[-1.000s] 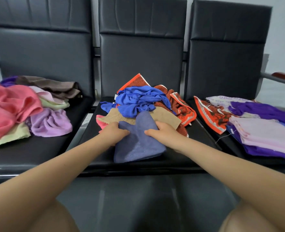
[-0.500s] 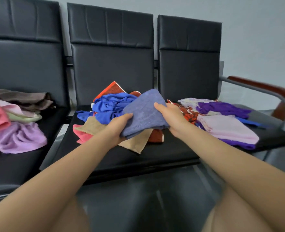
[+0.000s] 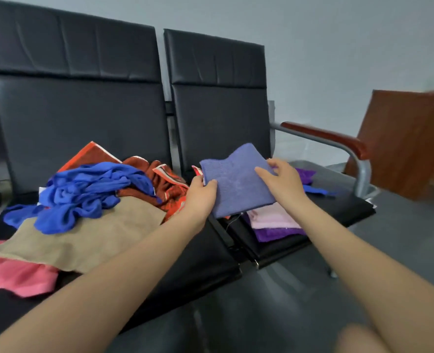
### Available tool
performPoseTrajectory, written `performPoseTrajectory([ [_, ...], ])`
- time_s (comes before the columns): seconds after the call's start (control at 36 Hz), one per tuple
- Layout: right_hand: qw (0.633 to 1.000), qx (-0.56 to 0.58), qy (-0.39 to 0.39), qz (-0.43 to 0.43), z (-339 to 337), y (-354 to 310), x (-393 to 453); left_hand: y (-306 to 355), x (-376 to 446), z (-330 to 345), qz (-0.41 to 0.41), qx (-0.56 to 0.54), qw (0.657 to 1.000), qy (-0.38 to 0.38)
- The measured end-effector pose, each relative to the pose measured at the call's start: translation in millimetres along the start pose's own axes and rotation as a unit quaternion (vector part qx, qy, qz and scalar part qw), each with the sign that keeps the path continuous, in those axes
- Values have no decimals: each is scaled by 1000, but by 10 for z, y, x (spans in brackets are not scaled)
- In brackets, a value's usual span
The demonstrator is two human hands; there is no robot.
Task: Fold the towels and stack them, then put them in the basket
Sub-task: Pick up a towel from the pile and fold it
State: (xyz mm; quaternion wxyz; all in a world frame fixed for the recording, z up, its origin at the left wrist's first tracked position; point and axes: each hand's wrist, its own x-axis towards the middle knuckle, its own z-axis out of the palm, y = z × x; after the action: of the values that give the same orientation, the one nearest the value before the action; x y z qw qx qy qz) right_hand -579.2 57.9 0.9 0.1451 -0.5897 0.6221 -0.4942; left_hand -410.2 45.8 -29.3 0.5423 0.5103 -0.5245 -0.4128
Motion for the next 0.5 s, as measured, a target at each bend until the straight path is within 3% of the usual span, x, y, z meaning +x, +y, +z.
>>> performPoseTrajectory([
  [0.11, 998, -12, 44, 52, -317, 457, 210, 5, 104, 562, 14, -7, 999, -47],
  [0.25, 980, -167, -16, 110, -498, 1053, 297, -273, 119, 1028, -27, 102, 989, -100],
  [0.36, 969, -214, -52, 109, -471, 1385, 247, -546, 49, 1088, 38, 215, 974, -60],
  [0.5, 976, -192, -47, 93, -383, 1444, 300, -723, 111, 1011, 20, 167, 985, -42],
])
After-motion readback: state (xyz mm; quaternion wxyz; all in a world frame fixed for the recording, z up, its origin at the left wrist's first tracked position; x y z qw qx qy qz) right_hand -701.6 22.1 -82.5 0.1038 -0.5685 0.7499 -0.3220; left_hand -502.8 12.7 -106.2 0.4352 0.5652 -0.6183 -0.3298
